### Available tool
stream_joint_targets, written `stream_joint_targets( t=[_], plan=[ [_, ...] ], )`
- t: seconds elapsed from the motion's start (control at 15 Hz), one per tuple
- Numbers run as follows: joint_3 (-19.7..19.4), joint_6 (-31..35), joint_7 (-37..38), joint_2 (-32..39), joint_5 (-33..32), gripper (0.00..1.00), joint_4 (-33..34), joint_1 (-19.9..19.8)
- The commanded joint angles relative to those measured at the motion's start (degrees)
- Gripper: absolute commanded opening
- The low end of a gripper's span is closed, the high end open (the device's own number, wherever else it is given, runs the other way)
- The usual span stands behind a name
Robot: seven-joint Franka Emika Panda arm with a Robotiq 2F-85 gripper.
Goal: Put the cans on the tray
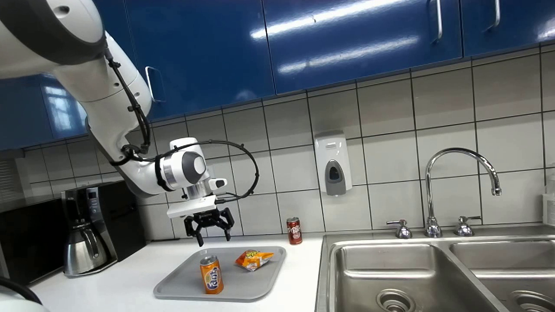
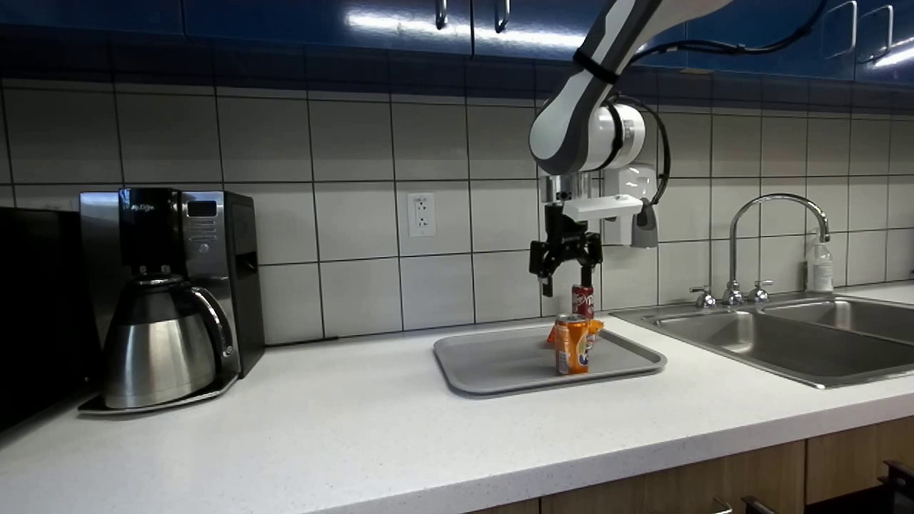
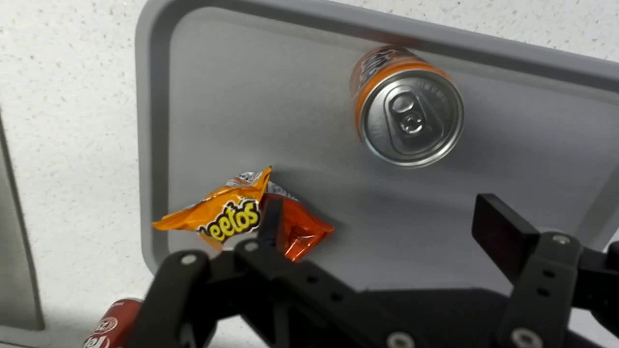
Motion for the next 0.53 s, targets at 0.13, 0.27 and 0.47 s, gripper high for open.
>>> stream_joint_targets(
  t=[0.13, 0.27, 0.47],
  plan=[
    [-2.69, 0.04, -0.83, 0.64, -1.45, 1.0, 3.01, -2.49],
    [-3.99, 0.38, -1.22, 2.12, -1.77, 1.0, 4.91, -3.63],
    [-5.71, 1.31, -1.8, 5.36, -1.99, 1.0, 8.26, -5.27]
  ],
)
